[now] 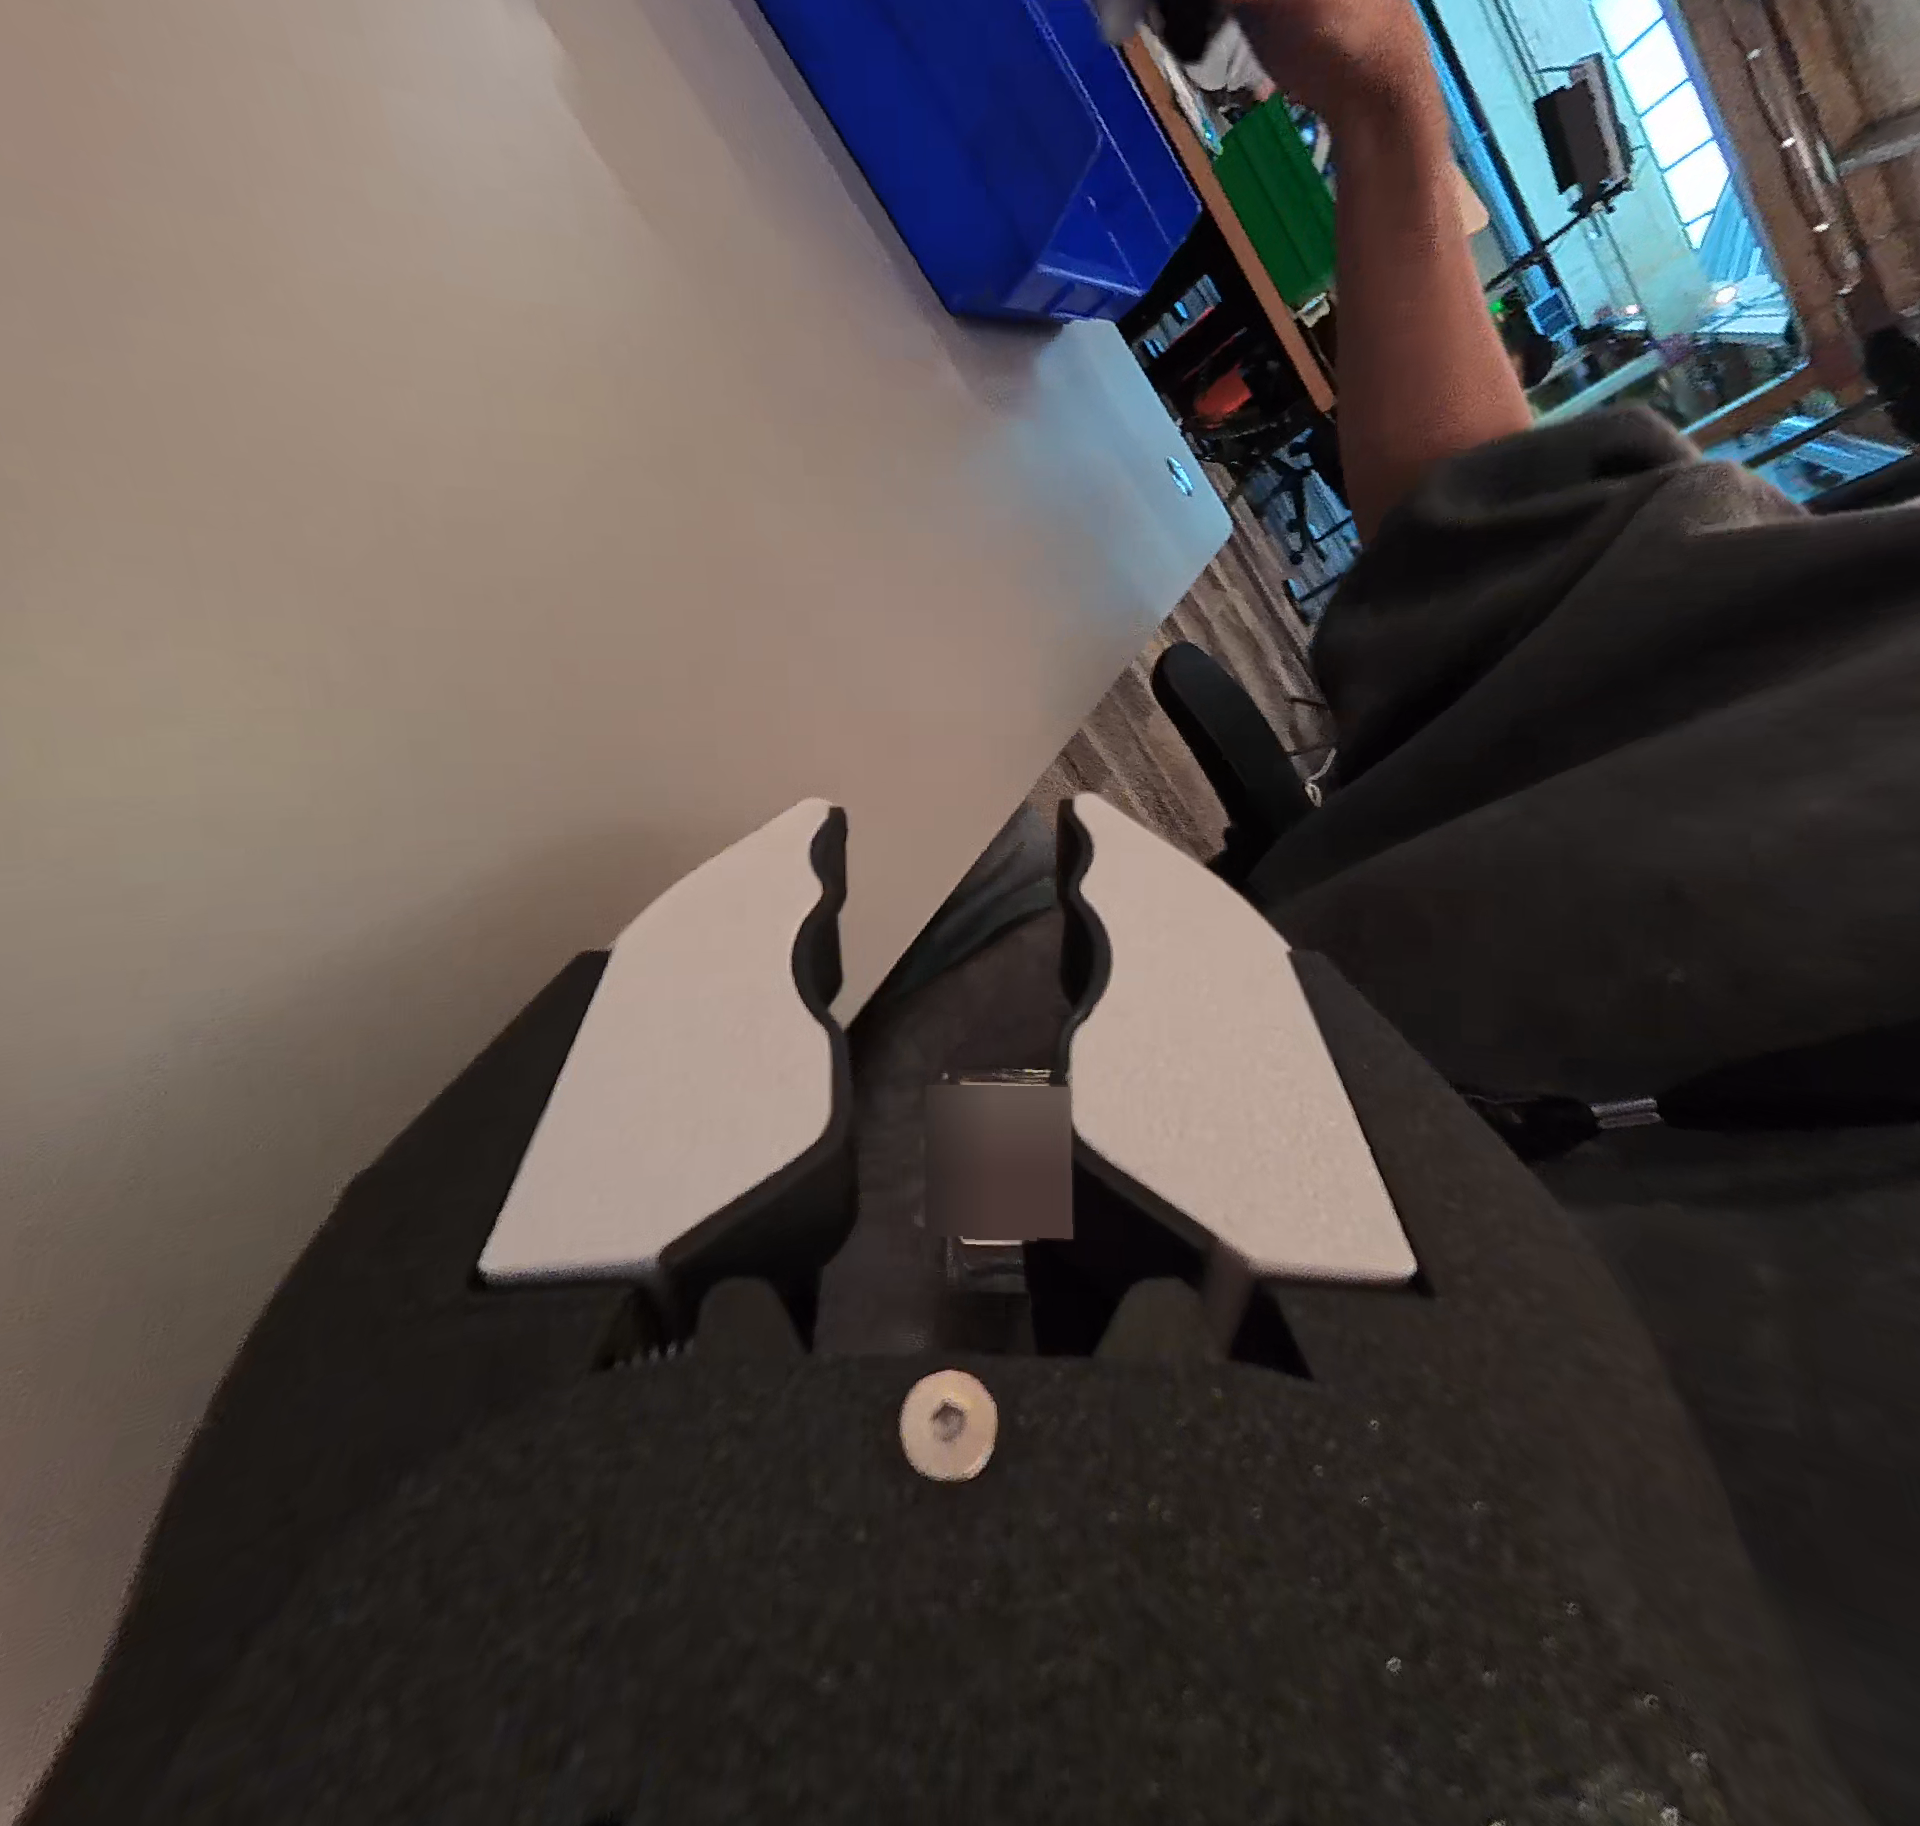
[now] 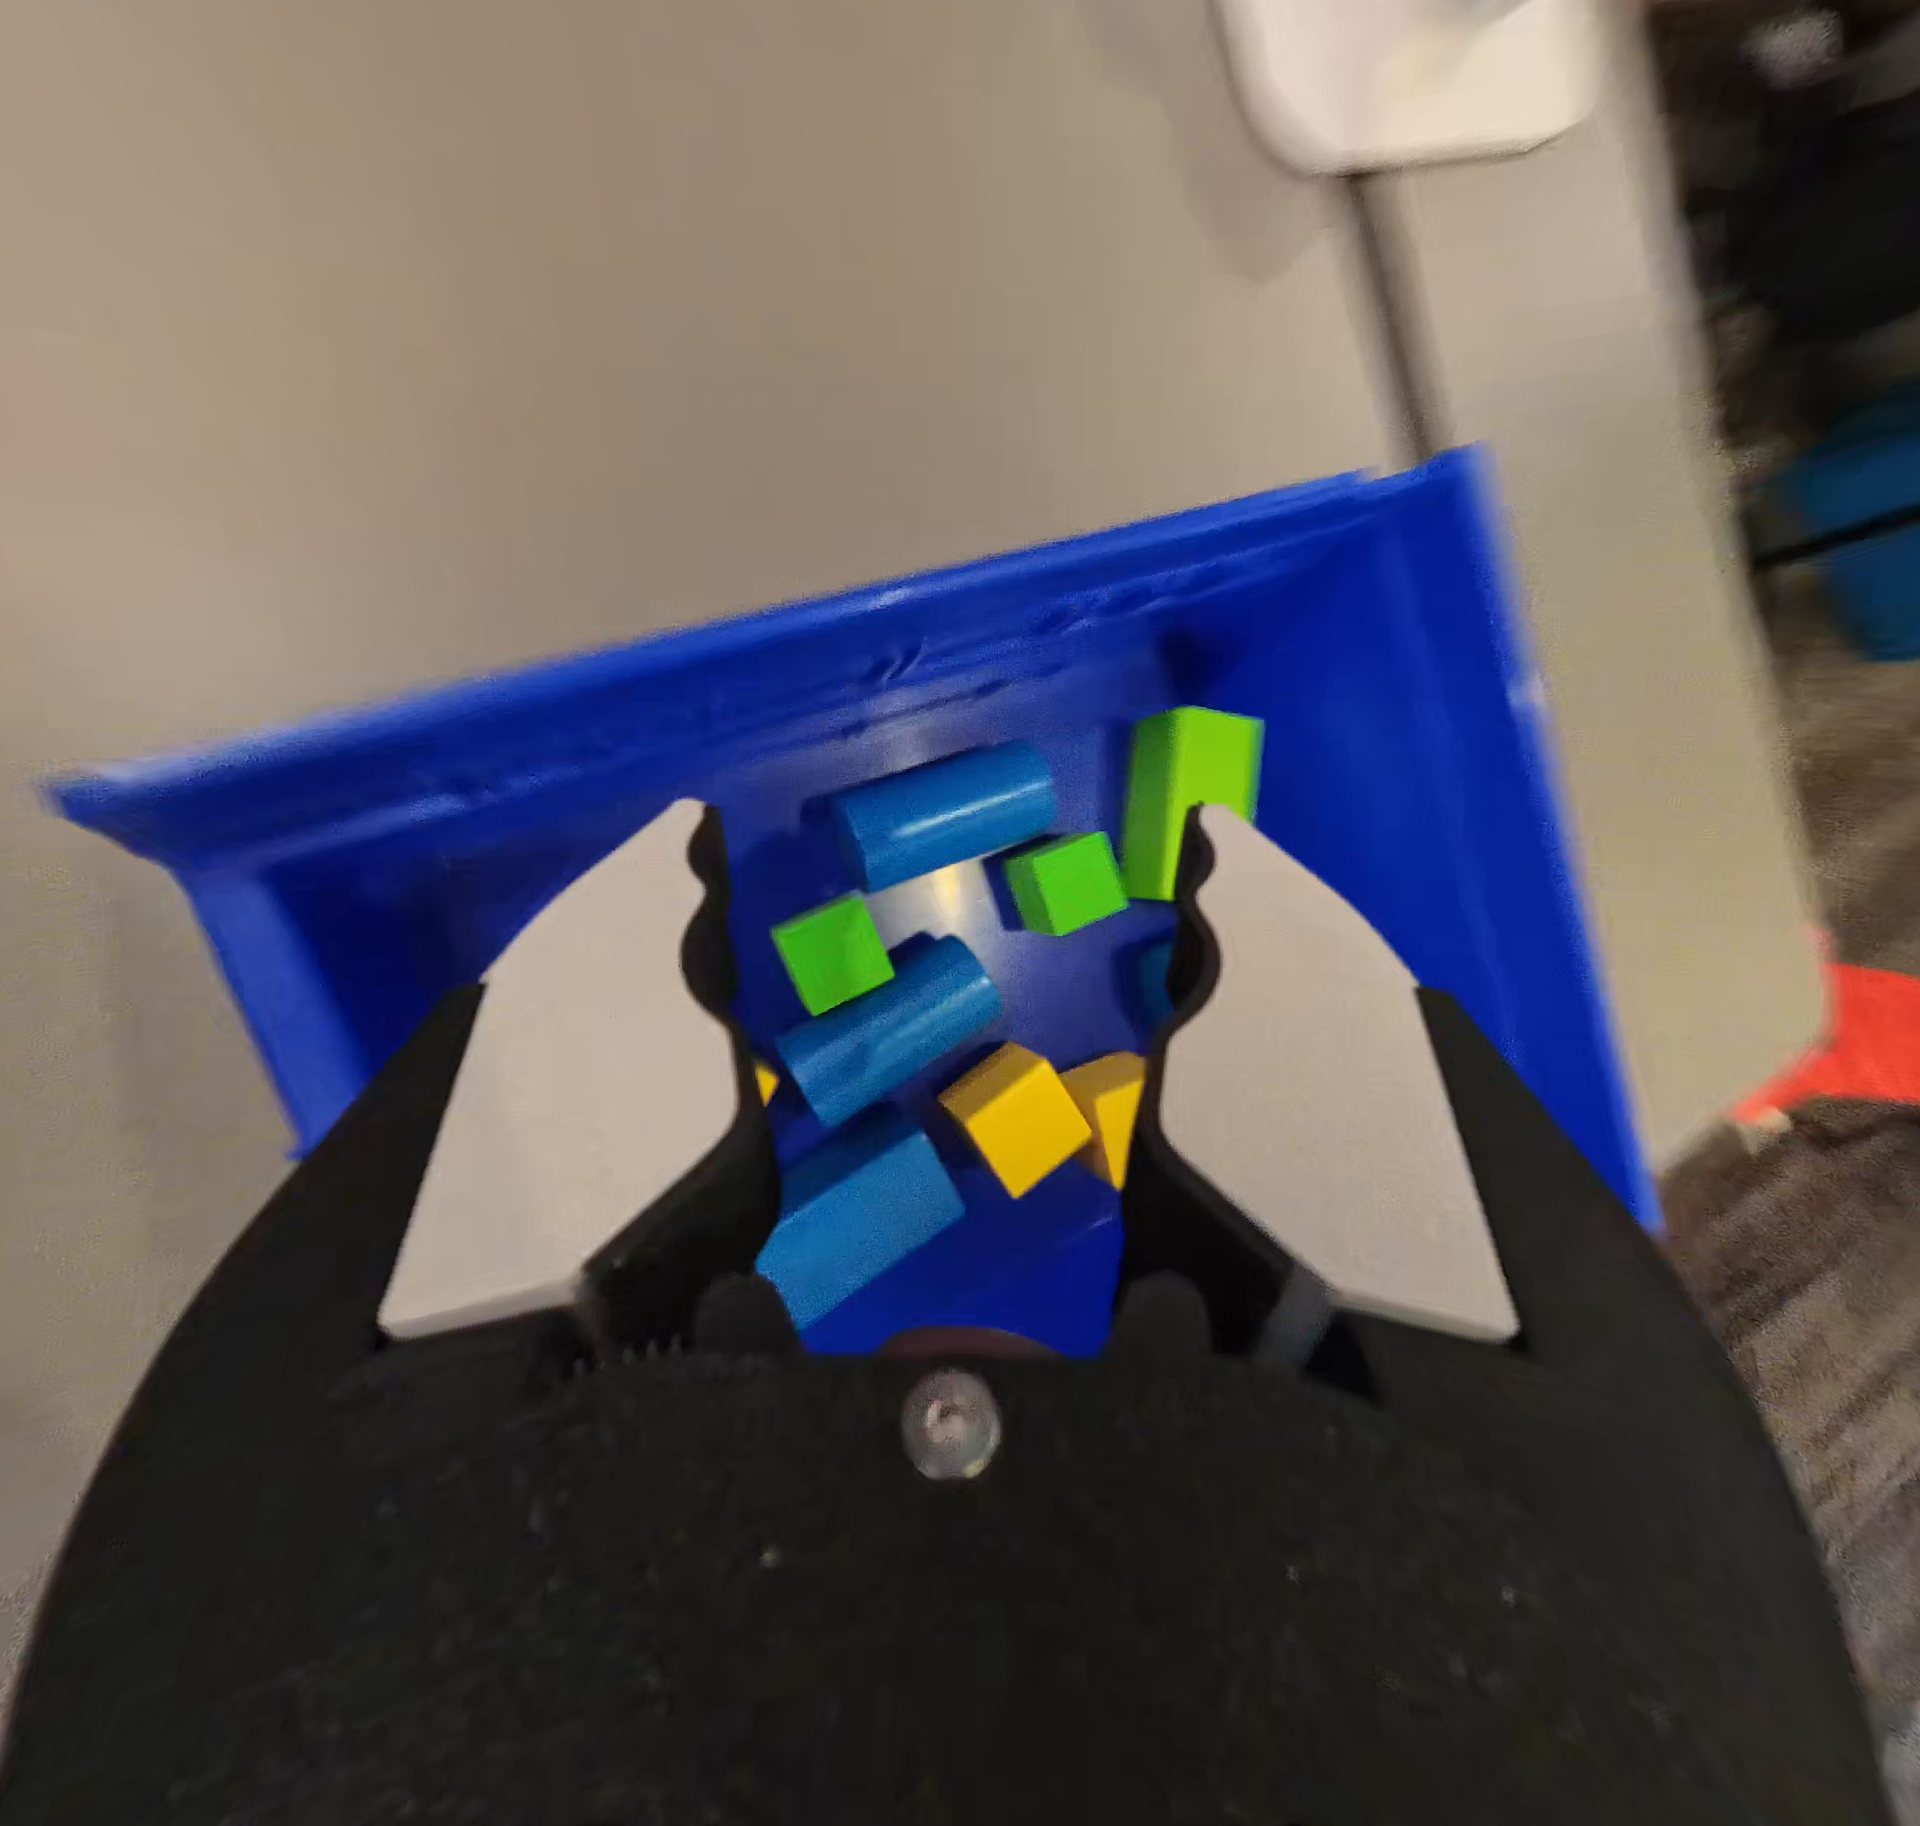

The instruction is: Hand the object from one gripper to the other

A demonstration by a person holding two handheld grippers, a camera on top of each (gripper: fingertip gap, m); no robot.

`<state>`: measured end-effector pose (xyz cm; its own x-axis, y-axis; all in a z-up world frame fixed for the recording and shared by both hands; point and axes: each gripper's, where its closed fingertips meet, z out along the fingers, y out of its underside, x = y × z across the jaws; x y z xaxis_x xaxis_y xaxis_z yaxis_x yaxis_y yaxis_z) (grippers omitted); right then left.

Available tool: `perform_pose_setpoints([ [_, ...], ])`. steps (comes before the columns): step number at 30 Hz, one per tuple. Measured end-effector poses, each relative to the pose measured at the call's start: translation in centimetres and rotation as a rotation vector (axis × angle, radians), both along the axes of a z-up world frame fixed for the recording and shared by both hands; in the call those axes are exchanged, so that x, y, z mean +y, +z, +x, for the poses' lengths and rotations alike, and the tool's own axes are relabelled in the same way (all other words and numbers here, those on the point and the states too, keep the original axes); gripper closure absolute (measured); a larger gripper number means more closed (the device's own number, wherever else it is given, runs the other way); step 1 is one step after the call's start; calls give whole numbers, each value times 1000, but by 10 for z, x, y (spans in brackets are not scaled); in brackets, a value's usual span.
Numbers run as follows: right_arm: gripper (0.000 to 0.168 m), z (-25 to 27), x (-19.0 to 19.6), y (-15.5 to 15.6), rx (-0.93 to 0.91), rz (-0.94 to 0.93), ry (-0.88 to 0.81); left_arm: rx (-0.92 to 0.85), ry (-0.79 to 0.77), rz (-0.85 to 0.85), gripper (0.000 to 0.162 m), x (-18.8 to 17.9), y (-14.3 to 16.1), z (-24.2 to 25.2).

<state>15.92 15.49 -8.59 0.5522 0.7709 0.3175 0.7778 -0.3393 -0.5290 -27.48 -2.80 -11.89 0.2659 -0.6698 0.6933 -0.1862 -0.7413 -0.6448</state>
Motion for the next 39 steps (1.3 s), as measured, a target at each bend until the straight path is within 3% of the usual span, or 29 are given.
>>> perform_pose_setpoints([
  [3, 91, 5, -33, 52, 123, 218, -232, -18, 42, 43, 124, 7, 1, -2],
  [5, 97, 8, -62, 56, 229, 289, -421, 7, 97, 116, 124, 15, 1, -7],
  [9, 95, -27, -117, 10, 574, 308, -665, 156, 191, 316, 113, 33, -2, -22],
  [11, 95, -40, -139, -16, 617, 351, -758, 215, 243, 339, 113, 45, 1, -29],
  [15, 96, -64, -168, -40, 603, 400, -770, 353, 358, 384, 113, 75, 33, -63],
  [19, 95, -66, -168, -42, 651, 387, -754, 486, 457, 399, 107, 122, 80, -102],
  [21, 95, -63, -169, -43, 710, 366, -773, 606, 457, 370, 98, 151, 88, -112],
  [25, 97, -56, -171, -40, 795, 361, -789, 829, 505, 399, 96, 238, 90, -121],
  [32, 96, -56, -170, -40, 829, 333, -771, 1034, 506, 193, 102, 389, 35, -133],
  [35, 96, -59, -171, -40, 816, 337, -751, 1098, 467, 117, 106, 422, 4, -138],
  [39, 96, -61, -174, -39, 834, 333, -739, 1183, 394, -19, 109, 434, -38, -142],
])
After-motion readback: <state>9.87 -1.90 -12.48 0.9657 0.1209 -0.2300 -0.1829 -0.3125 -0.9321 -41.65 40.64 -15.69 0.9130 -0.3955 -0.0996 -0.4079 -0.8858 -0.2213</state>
